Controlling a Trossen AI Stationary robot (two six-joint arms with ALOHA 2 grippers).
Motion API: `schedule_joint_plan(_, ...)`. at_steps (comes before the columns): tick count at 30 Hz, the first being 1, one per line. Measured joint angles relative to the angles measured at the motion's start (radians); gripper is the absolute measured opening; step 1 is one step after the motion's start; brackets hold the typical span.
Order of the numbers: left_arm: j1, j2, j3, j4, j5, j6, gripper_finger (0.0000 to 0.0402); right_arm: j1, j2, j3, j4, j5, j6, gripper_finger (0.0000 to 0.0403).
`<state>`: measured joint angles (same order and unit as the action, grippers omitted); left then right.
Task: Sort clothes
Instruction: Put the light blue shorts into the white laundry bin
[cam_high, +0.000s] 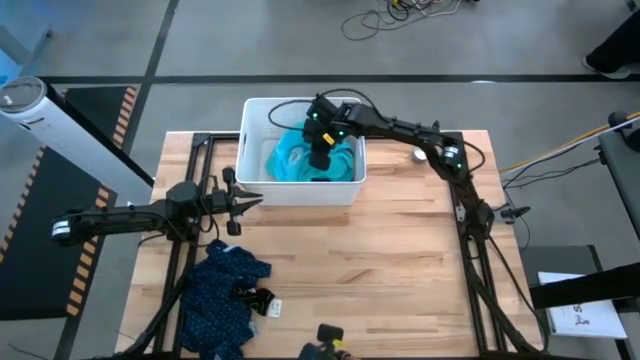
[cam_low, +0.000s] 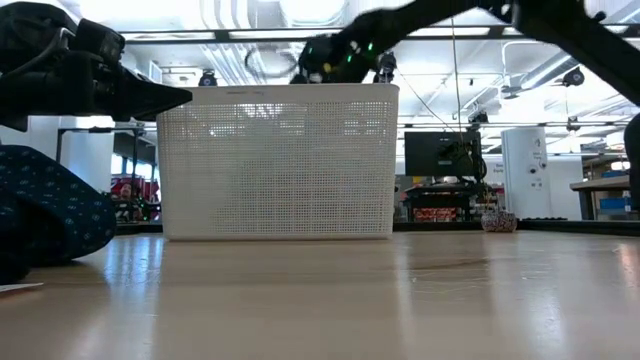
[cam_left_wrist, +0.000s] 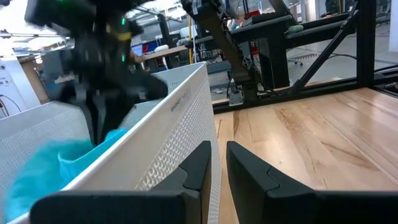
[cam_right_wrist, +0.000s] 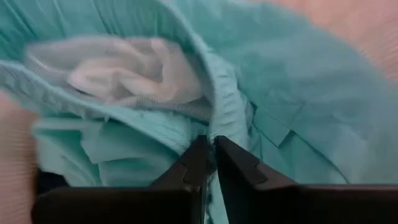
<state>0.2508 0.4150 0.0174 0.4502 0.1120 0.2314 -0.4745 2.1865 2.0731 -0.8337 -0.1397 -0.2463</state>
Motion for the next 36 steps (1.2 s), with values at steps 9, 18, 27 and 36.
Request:
schedule_joint_plan(9,0.000,0.017,0.000,0.017,0.000,0.016,0.0038,-0.007,0.049,0.000,-0.101,0.019,-0.055,0.0008)
schedule_joint_plan(18,0.000,0.032,0.000,0.114,0.000,0.047,0.0036,0.042,-0.201,-0.002,-0.124,0.127,-0.125,0.0008)
schedule_joint_plan(27,-0.001,0.058,0.303,-0.336,0.055,0.075,0.0003,0.064,-0.481,-0.144,-0.110,0.003,-0.156,0.0001)
schedule_joint_plan(36,-0.009,0.211,0.600,-0.767,0.055,0.030,0.0000,0.059,-0.538,-0.458,0.269,0.007,-0.145,0.0000)
